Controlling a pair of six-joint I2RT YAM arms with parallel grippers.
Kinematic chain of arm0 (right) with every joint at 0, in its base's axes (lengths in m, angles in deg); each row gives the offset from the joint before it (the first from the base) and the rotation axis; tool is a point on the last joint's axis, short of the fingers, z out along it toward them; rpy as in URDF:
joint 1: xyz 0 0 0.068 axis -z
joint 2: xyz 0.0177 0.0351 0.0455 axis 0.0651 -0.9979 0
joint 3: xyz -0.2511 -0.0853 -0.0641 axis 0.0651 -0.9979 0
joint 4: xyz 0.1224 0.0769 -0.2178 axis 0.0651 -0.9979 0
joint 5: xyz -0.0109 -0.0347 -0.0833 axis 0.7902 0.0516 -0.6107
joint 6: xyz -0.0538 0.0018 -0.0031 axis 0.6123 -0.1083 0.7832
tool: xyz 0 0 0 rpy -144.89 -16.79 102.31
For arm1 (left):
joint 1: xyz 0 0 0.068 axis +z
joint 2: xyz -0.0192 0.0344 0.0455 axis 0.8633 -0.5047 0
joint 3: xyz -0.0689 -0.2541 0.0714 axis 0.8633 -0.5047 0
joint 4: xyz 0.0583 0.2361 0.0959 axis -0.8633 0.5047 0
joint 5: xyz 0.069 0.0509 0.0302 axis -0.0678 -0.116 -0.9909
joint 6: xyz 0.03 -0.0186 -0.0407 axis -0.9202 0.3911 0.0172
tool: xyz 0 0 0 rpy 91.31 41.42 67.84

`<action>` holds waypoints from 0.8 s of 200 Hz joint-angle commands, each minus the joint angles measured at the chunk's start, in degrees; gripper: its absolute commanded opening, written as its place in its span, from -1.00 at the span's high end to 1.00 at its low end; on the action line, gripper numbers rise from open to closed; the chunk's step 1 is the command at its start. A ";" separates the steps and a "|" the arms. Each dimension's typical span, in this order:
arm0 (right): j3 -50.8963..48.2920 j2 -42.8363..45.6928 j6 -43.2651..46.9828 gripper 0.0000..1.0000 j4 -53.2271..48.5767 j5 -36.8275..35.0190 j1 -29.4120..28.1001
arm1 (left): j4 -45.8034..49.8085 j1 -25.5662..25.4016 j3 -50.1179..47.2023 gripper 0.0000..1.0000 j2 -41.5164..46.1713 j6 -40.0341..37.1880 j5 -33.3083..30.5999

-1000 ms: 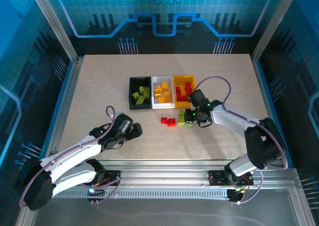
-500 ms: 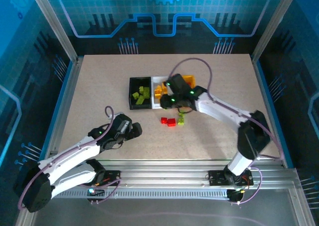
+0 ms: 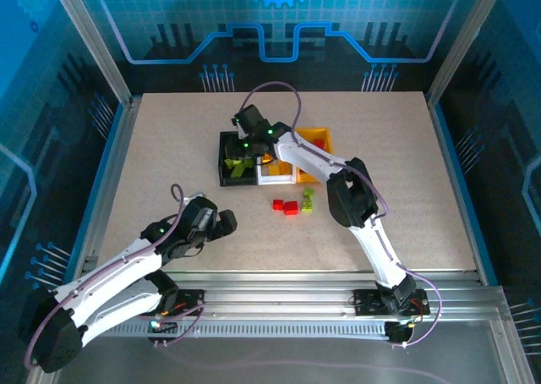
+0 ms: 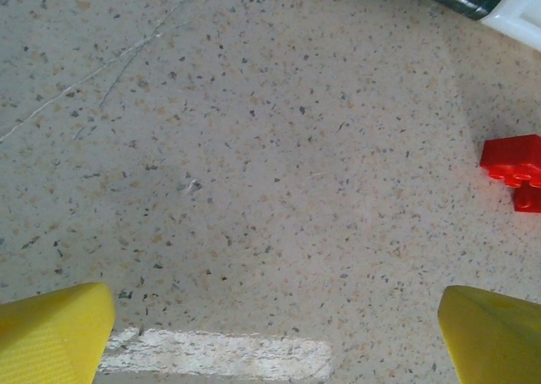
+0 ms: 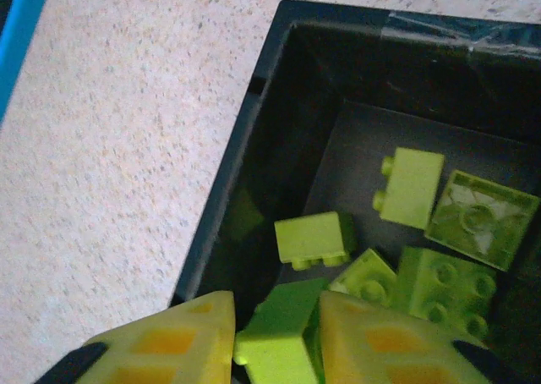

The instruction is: Sort the legos into containers by color

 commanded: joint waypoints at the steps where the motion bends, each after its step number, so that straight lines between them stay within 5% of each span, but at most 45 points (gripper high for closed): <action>1: 4.09 -0.11 -0.27 0.03 -3.03 1.89 0.58 | 1.31 0.51 -0.85 -0.98 0.49 0.26 0.55; 17: 2.89 2.43 -0.18 -0.21 -2.04 1.55 0.76 | 0.94 0.57 -0.68 -0.98 0.49 -0.03 0.66; 51: -8.18 13.14 -0.29 -0.39 2.85 0.55 1.23 | -0.95 0.54 0.86 -0.98 -0.71 -2.04 1.76; 81: -23.49 25.55 -1.32 -0.41 6.62 -2.55 1.61 | -5.28 0.46 4.21 -0.96 -6.73 -5.49 4.48; 111: -41.33 38.51 -2.99 -0.39 9.99 -5.26 3.44 | -11.47 -1.10 9.71 -0.45 -16.92 -7.35 6.93; 160: -60.59 56.59 -4.99 -0.37 10.43 -5.63 8.92 | -15.71 -6.02 24.93 -0.57 -37.65 -11.44 5.16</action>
